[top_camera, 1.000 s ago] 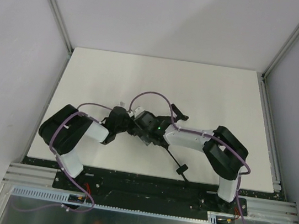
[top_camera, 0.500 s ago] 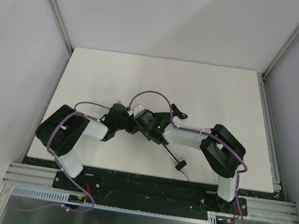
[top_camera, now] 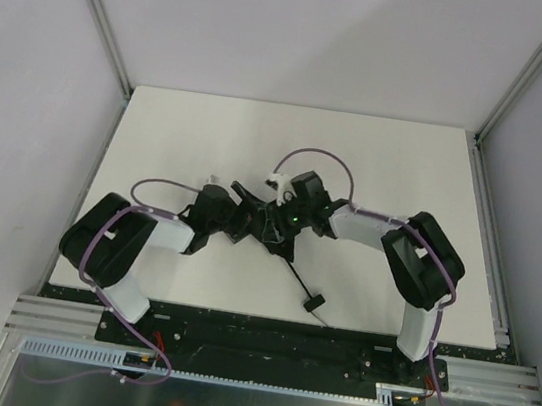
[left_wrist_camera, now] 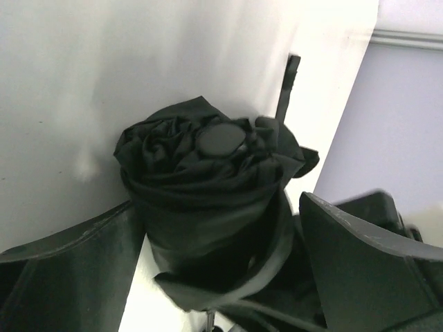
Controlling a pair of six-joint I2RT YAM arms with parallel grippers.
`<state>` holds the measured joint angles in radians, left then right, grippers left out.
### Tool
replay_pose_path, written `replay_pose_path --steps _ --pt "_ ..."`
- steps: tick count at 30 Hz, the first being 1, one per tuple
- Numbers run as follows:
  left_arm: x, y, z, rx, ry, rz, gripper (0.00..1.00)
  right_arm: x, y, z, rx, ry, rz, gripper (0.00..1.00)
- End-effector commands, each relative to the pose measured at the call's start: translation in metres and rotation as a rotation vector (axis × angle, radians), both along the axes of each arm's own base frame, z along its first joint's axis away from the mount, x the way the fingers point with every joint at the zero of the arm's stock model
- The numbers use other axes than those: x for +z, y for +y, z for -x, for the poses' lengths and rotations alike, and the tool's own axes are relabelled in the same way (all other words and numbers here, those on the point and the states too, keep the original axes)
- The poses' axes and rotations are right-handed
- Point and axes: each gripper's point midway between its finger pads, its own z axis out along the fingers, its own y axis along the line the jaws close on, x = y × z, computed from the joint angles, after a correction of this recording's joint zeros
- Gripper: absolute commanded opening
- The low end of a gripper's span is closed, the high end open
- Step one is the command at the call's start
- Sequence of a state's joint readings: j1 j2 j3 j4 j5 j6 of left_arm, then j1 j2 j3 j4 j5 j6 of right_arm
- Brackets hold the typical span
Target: Put away the umbrella
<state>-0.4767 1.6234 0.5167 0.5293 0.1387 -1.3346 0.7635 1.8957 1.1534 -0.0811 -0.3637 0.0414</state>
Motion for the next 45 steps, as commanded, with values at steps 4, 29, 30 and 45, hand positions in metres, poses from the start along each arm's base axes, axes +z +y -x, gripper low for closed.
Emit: replay_pose_path --steps 4,29,30,45 --pt "-0.077 0.011 0.055 -0.106 0.235 -0.151 0.88 -0.025 -0.017 0.035 -0.006 0.39 -0.13 0.0" --pt "-0.092 0.011 0.057 -0.129 0.223 -0.221 0.38 -0.042 -0.056 0.008 -0.286 -0.217 0.556 0.77" --pt "-0.092 0.01 0.056 -0.13 0.222 -0.219 0.38 -0.047 -0.062 0.008 -0.292 -0.243 0.607 0.75" --pt "-0.055 0.008 0.043 -0.144 0.133 -0.127 0.83 -0.053 -0.046 0.014 -0.144 -0.126 0.428 0.0"
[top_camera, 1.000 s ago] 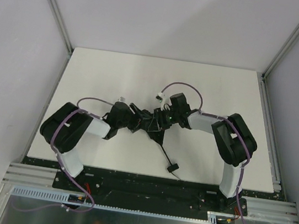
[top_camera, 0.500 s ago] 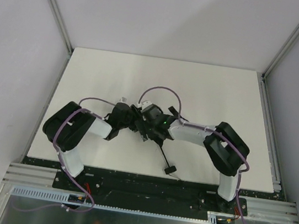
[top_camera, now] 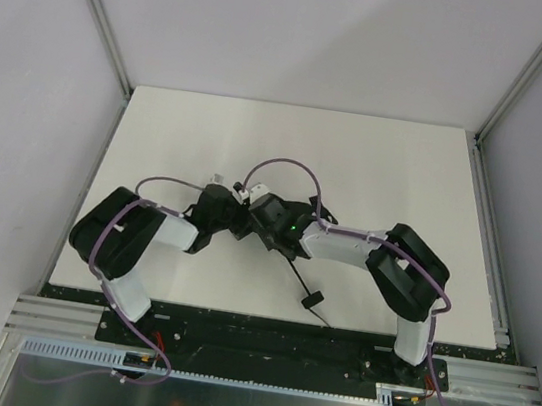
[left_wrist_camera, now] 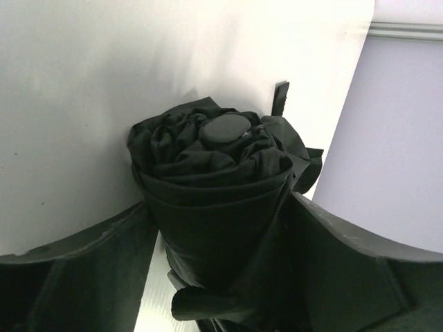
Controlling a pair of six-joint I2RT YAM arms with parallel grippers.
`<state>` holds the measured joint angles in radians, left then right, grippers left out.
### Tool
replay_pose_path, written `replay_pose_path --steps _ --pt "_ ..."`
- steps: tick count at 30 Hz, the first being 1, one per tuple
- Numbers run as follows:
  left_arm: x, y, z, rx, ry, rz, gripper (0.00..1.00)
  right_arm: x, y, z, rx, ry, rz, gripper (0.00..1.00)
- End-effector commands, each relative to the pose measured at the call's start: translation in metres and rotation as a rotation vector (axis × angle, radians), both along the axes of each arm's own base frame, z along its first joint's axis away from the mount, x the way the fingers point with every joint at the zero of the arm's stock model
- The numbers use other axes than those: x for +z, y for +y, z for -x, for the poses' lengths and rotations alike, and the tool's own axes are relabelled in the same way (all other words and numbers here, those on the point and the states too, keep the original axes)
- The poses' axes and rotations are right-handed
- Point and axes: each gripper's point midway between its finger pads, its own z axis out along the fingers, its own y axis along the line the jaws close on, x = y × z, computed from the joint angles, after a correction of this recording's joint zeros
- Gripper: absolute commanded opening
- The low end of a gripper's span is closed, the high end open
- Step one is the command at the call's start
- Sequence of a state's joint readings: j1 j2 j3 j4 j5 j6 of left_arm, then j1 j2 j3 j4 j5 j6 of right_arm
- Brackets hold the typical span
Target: Put away the umbrella
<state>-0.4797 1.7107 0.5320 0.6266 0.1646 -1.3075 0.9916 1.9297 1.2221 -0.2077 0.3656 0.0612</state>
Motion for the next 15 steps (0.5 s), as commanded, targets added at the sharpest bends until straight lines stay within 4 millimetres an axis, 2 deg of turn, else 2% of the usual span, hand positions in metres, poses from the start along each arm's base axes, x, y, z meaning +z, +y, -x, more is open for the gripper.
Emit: replay_pose_path --steps 1,7,11,15 --pt "-0.046 0.016 0.049 -0.108 0.16 -0.133 0.85 -0.04 -0.023 0.028 0.088 0.283 -0.059 0.0" --pt "-0.057 0.015 0.056 -0.123 0.197 -0.138 0.92 -0.003 0.002 0.028 0.18 0.378 -0.344 0.0" --pt "-0.063 0.01 0.061 -0.138 0.211 -0.146 0.92 0.021 0.014 0.022 0.19 0.424 -0.51 0.0" --pt "-0.067 0.005 0.061 -0.149 0.217 -0.137 0.89 0.04 0.026 0.025 0.222 0.483 -0.653 0.0"
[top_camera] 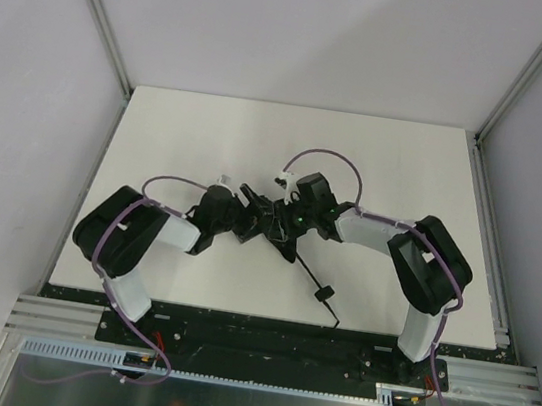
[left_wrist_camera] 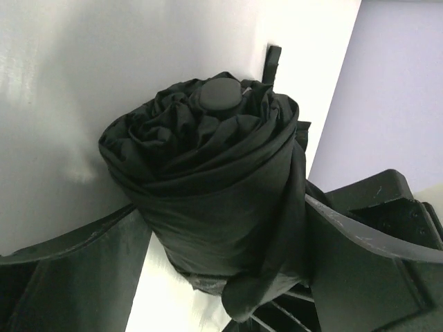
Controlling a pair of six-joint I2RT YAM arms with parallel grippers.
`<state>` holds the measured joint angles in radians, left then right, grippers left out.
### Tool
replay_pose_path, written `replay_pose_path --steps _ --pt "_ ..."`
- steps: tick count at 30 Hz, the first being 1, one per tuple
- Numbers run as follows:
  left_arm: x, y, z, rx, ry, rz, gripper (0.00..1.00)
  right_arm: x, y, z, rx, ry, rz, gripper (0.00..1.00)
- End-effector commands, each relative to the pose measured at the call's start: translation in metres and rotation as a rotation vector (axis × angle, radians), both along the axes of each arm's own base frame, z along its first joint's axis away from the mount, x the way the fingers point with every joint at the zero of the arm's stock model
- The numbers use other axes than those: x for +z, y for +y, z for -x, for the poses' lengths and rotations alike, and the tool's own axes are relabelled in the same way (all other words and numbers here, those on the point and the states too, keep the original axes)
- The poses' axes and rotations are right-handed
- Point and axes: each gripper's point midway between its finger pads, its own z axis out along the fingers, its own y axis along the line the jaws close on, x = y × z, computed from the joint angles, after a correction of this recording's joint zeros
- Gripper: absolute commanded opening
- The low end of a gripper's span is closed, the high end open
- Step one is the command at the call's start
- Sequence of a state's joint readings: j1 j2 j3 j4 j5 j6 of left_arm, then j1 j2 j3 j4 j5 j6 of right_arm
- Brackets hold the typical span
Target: Put away the umbrella
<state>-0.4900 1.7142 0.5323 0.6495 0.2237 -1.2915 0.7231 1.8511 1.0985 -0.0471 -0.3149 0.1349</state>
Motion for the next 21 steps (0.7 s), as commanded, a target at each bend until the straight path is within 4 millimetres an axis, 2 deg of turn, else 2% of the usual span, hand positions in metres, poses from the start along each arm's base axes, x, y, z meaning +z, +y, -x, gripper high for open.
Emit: replay_pose_path --steps 1,5,11,18,21 --pt "-0.071 0.014 0.052 -0.086 0.217 -0.168 0.88 0.03 0.03 0.027 0.095 0.135 -0.229 0.0" --pt "-0.068 0.009 0.045 -0.089 0.2 -0.162 0.85 0.033 0.034 0.035 0.126 0.165 -0.27 0.0" --pt "-0.072 0.006 0.043 -0.089 0.21 -0.156 0.83 0.054 0.036 0.048 0.187 0.151 -0.351 0.0" --pt "-0.061 0.0 0.034 -0.09 0.166 -0.134 0.69 0.065 0.038 0.06 0.257 0.163 -0.405 0.0" --pt "-0.058 -0.001 0.033 -0.088 0.154 -0.129 0.73 0.066 0.039 0.062 0.268 0.176 -0.42 0.0"
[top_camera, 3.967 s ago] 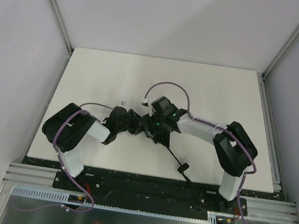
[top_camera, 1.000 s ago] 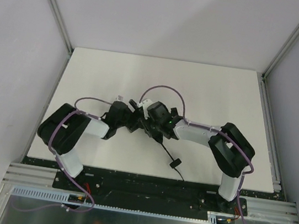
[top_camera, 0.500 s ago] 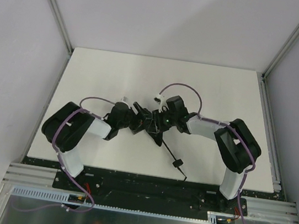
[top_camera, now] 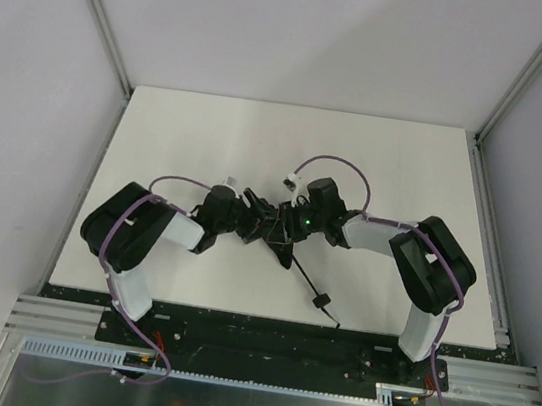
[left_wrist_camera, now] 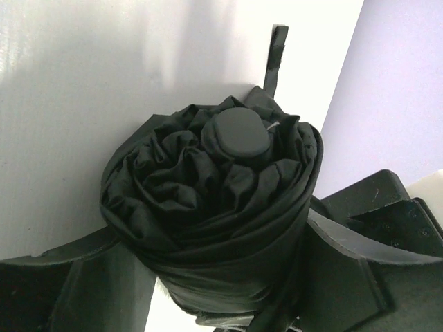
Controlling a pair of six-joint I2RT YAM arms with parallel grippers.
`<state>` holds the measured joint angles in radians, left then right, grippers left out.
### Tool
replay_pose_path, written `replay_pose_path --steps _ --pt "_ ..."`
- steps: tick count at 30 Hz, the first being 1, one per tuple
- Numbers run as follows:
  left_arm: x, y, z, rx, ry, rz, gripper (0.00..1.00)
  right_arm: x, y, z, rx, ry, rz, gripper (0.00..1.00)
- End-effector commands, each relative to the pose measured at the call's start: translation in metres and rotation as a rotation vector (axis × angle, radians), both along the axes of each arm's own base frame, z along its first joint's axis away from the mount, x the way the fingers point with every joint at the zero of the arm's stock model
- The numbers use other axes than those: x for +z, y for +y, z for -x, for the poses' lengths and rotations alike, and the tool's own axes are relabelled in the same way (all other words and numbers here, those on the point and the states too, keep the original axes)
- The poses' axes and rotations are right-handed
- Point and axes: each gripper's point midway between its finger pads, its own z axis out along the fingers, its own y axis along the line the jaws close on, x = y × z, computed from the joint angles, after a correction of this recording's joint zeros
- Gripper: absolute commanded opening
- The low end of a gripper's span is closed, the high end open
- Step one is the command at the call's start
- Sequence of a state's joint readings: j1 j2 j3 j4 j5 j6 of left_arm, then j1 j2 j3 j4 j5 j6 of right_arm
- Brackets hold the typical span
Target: Put away the umbrella
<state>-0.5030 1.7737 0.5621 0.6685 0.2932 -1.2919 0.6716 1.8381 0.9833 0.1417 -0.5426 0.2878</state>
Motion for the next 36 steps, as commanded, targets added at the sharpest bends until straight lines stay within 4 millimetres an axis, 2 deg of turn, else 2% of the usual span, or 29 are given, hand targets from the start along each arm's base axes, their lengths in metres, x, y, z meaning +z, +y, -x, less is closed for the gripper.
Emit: replay_pose_path --steps 1,2,6,9,11,16,18,19,22,25,30,33,36 --pt "-0.051 0.014 0.026 -0.02 0.119 -0.156 0.74 0.059 0.032 0.042 0.236 0.011 -0.23 0.0" --pt "-0.05 0.014 0.026 -0.019 0.114 -0.153 0.71 0.059 0.032 0.043 0.237 0.014 -0.231 0.0" --pt "-0.047 0.015 0.024 0.0 0.102 -0.141 0.52 0.054 0.03 0.045 0.246 0.028 -0.221 0.0" --pt "-0.047 0.015 0.023 0.011 0.097 -0.137 0.35 0.045 0.025 0.04 0.213 0.031 -0.18 0.0" --pt "-0.047 0.017 0.024 0.018 0.097 -0.138 0.27 0.038 0.02 0.034 0.166 0.016 -0.13 0.05" --pt "-0.048 0.019 0.027 0.035 0.104 -0.14 0.12 0.026 0.006 0.016 0.011 -0.085 0.045 0.42" --pt "-0.048 0.019 0.029 0.04 0.11 -0.136 0.09 0.025 0.002 0.009 -0.045 -0.158 0.122 0.64" --pt "-0.048 0.019 0.03 0.041 0.115 -0.133 0.08 0.022 -0.001 0.009 -0.066 -0.19 0.173 0.72" --pt "-0.047 0.018 0.033 0.048 0.132 -0.121 0.02 0.018 -0.014 0.003 -0.126 -0.332 0.347 0.84" --pt "-0.049 0.019 0.039 0.065 0.176 -0.102 0.0 0.014 -0.021 0.001 -0.154 -0.455 0.495 0.88" --pt "-0.053 0.019 0.045 0.076 0.234 -0.089 0.0 0.009 -0.022 -0.002 -0.182 -0.662 0.697 0.86" --pt "-0.053 0.02 0.047 0.078 0.253 -0.098 0.0 0.01 -0.017 -0.008 -0.208 -0.767 0.756 0.81" --pt "-0.055 0.022 0.05 0.08 0.274 -0.118 0.0 0.009 -0.01 -0.01 -0.205 -0.822 0.781 0.69"
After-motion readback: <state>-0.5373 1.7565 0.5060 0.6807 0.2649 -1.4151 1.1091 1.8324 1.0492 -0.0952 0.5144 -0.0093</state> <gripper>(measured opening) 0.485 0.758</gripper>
